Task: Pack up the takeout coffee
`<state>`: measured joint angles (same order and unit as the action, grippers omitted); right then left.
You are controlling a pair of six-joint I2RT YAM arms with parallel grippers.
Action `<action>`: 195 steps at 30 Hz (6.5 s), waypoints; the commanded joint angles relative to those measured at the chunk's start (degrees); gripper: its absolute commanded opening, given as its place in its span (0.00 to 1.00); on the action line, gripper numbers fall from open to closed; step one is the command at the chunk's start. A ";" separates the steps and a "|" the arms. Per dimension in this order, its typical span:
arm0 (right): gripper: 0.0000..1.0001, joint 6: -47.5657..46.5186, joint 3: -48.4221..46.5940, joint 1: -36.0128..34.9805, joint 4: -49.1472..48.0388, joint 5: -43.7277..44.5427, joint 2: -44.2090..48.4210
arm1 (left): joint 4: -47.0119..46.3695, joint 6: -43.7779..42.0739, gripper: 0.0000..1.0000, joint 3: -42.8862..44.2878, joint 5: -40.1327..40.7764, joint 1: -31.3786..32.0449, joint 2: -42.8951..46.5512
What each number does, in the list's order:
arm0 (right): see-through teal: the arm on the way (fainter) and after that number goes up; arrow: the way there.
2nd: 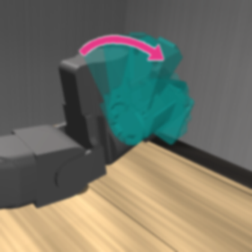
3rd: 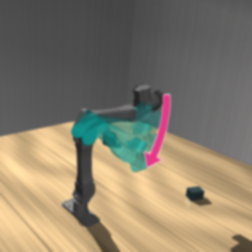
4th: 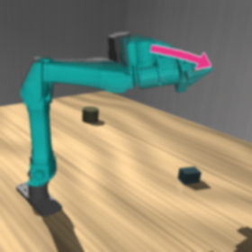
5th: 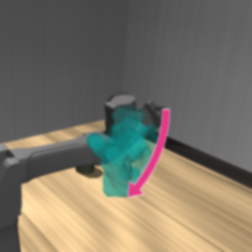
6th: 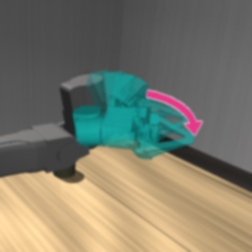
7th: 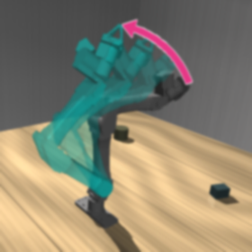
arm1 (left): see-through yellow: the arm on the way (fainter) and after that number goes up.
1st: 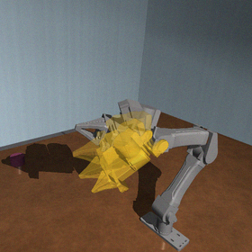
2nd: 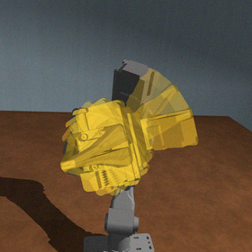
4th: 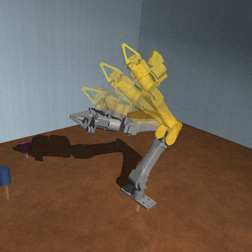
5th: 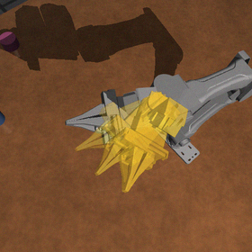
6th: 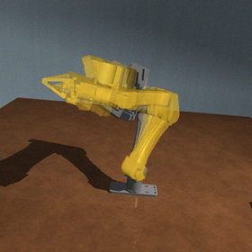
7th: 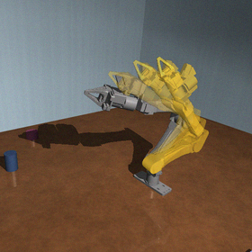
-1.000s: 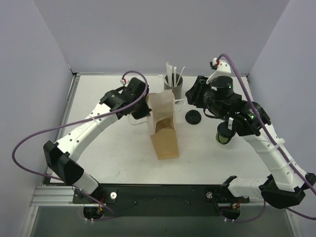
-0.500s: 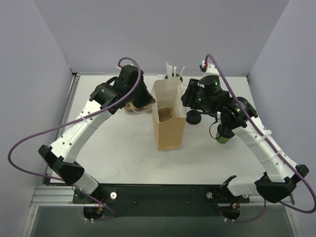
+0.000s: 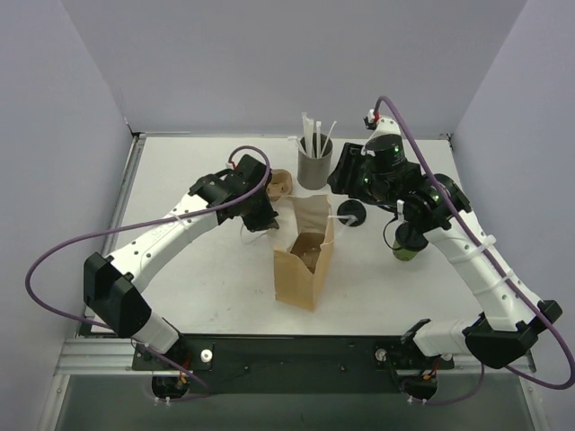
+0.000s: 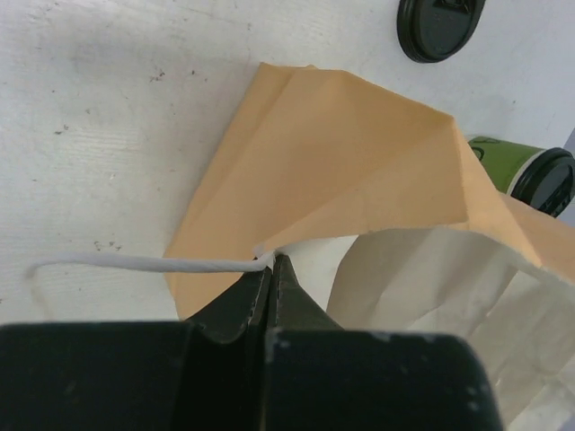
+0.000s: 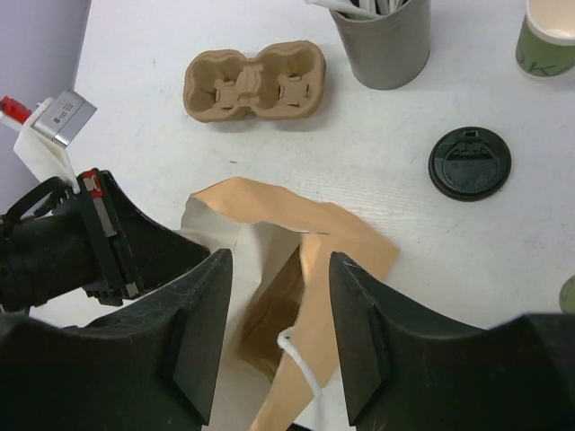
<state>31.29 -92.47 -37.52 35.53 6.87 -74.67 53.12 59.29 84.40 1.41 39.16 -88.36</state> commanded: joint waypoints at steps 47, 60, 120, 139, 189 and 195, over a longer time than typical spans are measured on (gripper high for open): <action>0.13 2.64 10.08 -6.60 4.14 -1.08 -3.20 | -21.88 -15.76 0.00 -2.91 18.83 13.93 17.67; 0.00 -4.21 37.35 -12.31 -28.84 7.98 18.33 | -38.27 -31.50 0.00 -23.67 9.58 14.72 34.65; 0.00 -5.10 -13.18 -5.12 20.38 -3.78 -18.85 | 5.78 -29.65 0.00 14.04 -4.30 -11.74 8.46; 0.40 2.90 29.27 -13.46 -20.06 -14.26 2.08 | -34.92 -52.34 0.00 -15.57 -12.48 -6.55 36.58; 0.94 5.89 18.10 23.97 15.62 10.00 2.96 | 3.66 -57.44 0.00 13.07 -12.75 -7.16 17.69; 0.92 3.78 19.43 31.53 14.48 7.20 -0.81 | 2.95 -55.60 0.00 11.49 -16.26 -7.16 18.75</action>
<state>35.62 -72.51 -8.49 48.58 15.33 -73.47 56.93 2.57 95.11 -11.00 32.16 -71.29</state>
